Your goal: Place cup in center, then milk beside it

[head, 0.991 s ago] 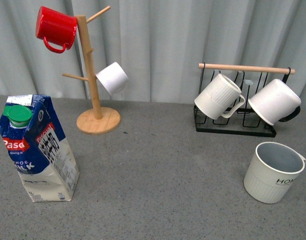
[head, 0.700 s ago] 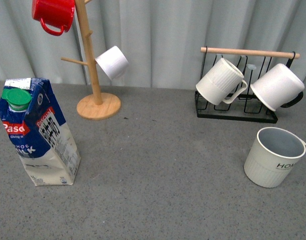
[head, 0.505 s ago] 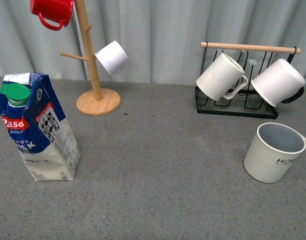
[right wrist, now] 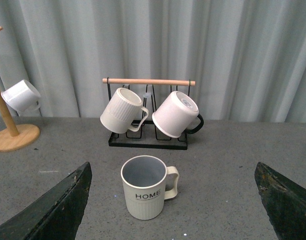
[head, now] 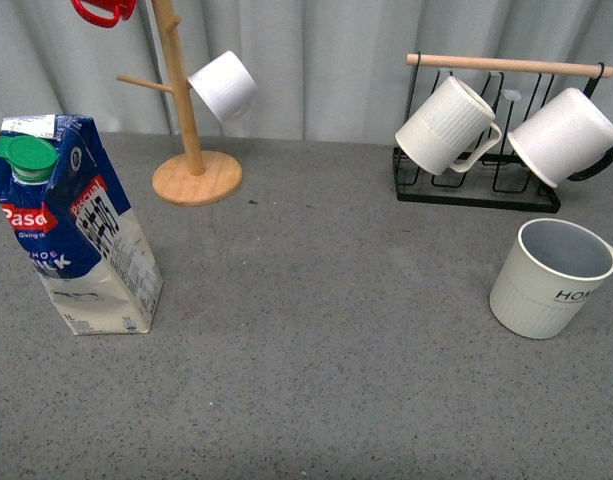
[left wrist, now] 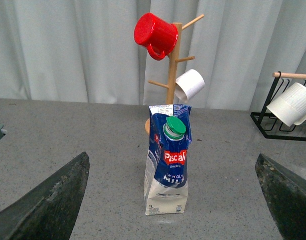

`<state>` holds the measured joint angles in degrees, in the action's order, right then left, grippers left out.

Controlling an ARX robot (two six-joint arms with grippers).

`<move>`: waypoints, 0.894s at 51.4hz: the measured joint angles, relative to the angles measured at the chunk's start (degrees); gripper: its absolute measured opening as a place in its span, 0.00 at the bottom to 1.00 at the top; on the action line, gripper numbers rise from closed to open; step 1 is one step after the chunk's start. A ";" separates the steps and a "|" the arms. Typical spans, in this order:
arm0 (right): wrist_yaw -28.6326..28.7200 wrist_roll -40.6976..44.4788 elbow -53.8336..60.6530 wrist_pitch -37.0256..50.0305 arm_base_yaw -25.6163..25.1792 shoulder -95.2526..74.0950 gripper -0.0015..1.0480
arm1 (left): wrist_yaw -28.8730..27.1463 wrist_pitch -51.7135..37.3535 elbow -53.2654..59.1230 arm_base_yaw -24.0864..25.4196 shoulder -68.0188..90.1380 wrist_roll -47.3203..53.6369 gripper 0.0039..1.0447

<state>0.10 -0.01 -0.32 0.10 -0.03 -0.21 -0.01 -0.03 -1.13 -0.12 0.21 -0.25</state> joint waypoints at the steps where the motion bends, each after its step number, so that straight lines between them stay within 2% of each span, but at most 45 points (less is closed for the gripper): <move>1: 0.00 0.00 0.00 0.00 0.00 0.00 0.91 | 0.00 0.00 0.00 0.00 0.00 0.00 0.94; 46: 0.00 0.00 0.00 0.00 0.00 0.00 0.91 | 0.00 0.00 0.00 0.00 0.00 -0.02 0.94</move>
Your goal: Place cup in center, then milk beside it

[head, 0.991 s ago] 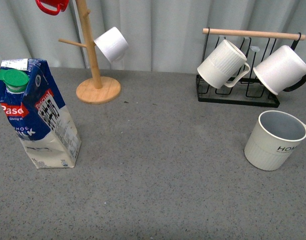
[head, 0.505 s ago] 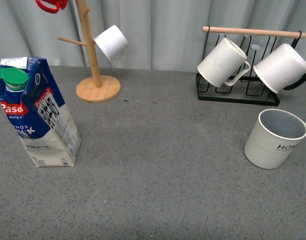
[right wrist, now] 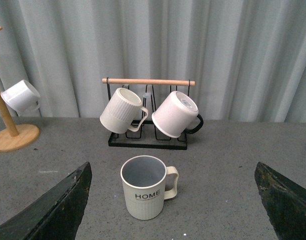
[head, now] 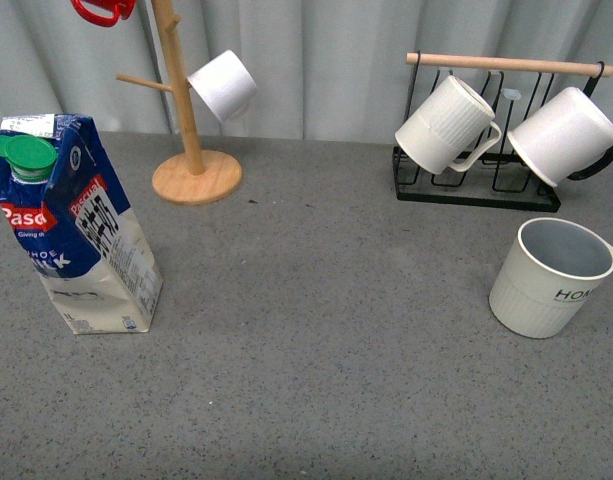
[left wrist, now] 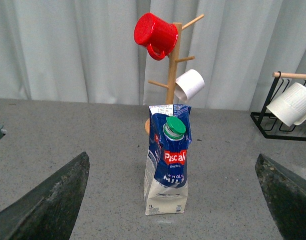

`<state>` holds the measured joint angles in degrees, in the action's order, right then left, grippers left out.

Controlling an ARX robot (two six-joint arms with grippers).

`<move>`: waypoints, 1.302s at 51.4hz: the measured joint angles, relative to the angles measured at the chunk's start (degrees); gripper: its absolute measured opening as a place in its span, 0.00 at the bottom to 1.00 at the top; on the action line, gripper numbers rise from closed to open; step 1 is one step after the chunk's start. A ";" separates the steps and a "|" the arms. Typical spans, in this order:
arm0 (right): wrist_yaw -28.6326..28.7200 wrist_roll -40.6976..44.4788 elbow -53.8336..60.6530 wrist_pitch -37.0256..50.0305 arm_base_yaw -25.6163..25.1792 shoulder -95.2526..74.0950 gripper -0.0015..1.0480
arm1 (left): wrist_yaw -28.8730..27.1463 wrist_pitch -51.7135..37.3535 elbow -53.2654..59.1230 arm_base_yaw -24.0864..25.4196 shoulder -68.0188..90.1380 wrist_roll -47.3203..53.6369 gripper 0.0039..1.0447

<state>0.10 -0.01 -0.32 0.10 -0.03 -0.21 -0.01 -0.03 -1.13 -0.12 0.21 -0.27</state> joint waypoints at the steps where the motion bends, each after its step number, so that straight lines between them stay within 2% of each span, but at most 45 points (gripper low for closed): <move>1: 0.00 0.00 0.00 0.00 0.00 0.00 0.91 | 0.00 0.00 0.00 0.00 0.00 0.02 0.94; 48: -0.07 0.02 0.00 -0.02 0.00 0.00 0.91 | 0.00 0.00 0.00 0.00 0.00 0.02 0.94; 53: -12.61 6.12 -1.86 -4.90 3.08 -4.35 0.91 | -0.07 0.00 0.00 0.00 0.00 0.02 0.94; 55: -14.45 8.46 -2.54 -5.33 2.69 -8.02 0.91 | -0.02 0.00 0.00 0.00 -0.02 0.02 0.94; 57: -13.35 9.18 -3.28 -4.70 1.44 -12.00 0.91 | 0.00 0.00 0.00 0.00 -0.02 0.02 0.94; 62: -6.16 8.79 -6.95 3.08 -3.10 -28.30 0.91 | 0.00 0.00 0.00 0.00 -0.02 0.02 0.94; 67: -2.12 6.49 -11.61 6.12 -4.81 -41.79 0.91 | -0.02 0.00 0.00 0.00 -0.02 0.02 0.94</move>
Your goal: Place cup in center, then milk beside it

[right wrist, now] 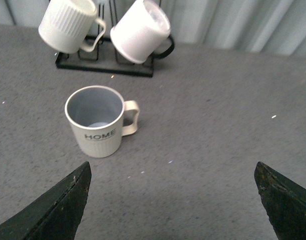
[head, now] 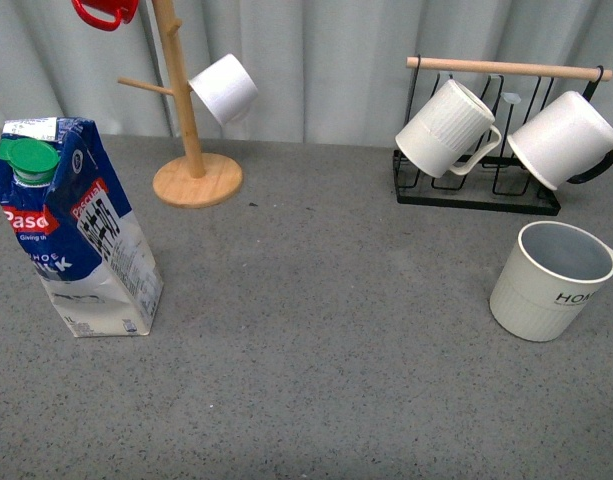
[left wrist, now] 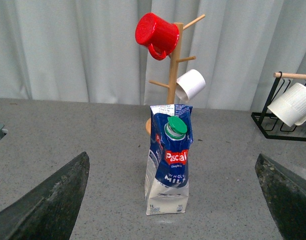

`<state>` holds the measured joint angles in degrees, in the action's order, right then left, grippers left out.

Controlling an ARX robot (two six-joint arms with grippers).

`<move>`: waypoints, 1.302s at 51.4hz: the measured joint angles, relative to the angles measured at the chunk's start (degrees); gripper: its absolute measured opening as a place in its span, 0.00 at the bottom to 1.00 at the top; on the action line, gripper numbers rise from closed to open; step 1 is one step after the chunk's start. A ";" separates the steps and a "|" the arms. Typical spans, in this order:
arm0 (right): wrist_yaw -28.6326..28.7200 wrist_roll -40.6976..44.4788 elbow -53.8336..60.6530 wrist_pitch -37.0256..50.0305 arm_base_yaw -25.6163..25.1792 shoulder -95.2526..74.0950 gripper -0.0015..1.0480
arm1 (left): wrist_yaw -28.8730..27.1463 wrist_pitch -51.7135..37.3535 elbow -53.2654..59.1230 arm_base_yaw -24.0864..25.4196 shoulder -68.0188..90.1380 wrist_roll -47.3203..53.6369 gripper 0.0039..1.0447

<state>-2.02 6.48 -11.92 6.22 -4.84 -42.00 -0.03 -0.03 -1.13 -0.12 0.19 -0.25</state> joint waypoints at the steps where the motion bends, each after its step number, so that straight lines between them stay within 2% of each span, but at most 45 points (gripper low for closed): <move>1: 0.87 -0.66 -0.59 0.02 -0.11 -1.60 0.91 | 0.00 0.00 0.00 0.00 0.00 0.00 0.94; 5: 3.19 -3.58 -4.37 1.62 -0.44 -12.02 0.91 | 0.02 0.00 0.00 0.00 0.00 0.00 0.94; 11: 3.58 -6.99 -10.32 3.26 -0.33 -24.17 0.91 | 0.02 0.00 0.00 0.00 0.00 0.00 0.94; 24: -1.07 -12.26 -25.75 1.11 1.77 -44.24 0.91 | 0.02 0.00 0.00 0.00 0.00 0.00 0.94; 41: -1.55 -13.57 -41.53 -10.47 4.09 -60.65 0.91 | 0.02 0.00 0.00 0.00 0.00 0.00 0.94; 55: -0.94 -13.60 -45.90 -11.50 5.05 -65.64 0.91 | 0.02 0.00 0.00 0.00 0.00 0.00 0.94; 59: -1.09 -13.53 -46.49 -12.63 5.05 -66.42 0.84 | 0.02 0.00 0.00 0.00 0.00 0.00 0.94; 67: -1.14 -13.38 -46.97 -14.56 5.20 -67.38 0.62 | 0.02 0.00 0.00 0.00 0.00 0.00 0.94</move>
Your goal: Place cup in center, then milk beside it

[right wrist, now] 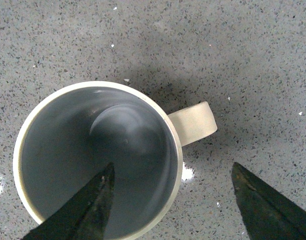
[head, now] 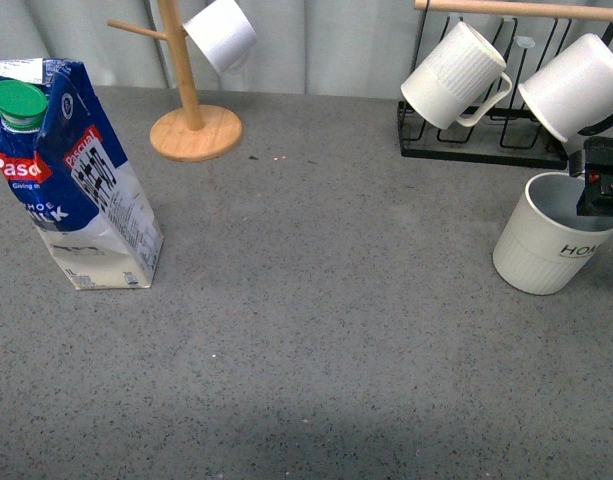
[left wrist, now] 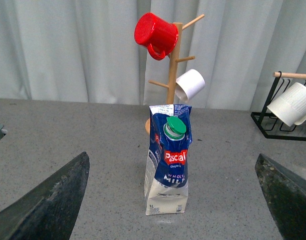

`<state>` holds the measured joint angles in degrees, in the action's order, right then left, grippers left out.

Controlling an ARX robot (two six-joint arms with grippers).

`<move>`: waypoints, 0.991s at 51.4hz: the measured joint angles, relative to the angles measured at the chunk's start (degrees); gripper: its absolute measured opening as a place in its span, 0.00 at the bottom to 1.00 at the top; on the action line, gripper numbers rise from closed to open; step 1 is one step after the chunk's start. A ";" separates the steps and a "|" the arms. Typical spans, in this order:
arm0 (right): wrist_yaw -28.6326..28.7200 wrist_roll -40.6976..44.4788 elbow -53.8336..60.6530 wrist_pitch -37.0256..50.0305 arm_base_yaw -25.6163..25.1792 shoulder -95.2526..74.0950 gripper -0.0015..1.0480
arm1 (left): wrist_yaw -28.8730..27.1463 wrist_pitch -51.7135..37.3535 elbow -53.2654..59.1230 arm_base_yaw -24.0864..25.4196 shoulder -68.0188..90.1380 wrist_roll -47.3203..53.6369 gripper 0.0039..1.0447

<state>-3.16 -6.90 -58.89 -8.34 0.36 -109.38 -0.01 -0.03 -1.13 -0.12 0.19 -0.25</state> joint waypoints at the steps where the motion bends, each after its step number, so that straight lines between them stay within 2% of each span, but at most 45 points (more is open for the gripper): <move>1: 0.02 -0.02 0.00 0.00 0.02 -0.07 0.58 | 0.00 0.00 0.00 0.00 0.00 0.00 0.94; 8: 0.17 -0.09 -0.37 -0.31 0.35 -0.28 0.33 | 0.00 0.00 0.00 0.00 0.00 0.00 0.94; 20: -0.42 -0.46 -1.25 -1.49 0.55 -0.28 0.01 | 0.00 0.00 0.00 0.00 0.00 0.00 0.94; 28: -1.22 -0.72 -1.60 -3.41 0.85 0.33 0.01 | 0.00 0.00 0.00 0.00 0.00 0.00 0.94; 34: 0.68 -1.84 -1.60 -4.35 1.90 2.64 0.01 | -0.02 0.00 0.00 0.00 0.00 0.00 0.94; 41: 2.23 -6.14 -1.60 -3.93 6.86 7.30 0.01 | 0.00 0.00 0.00 0.00 0.00 0.00 0.94; 51: 3.30 -11.45 -2.27 -3.15 14.03 4.61 0.01 | -0.02 0.00 0.00 0.00 0.00 0.00 0.94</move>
<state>0.14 -18.35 -61.17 -11.49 14.39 -104.77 -0.03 -0.03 -1.13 -0.12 0.19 -0.25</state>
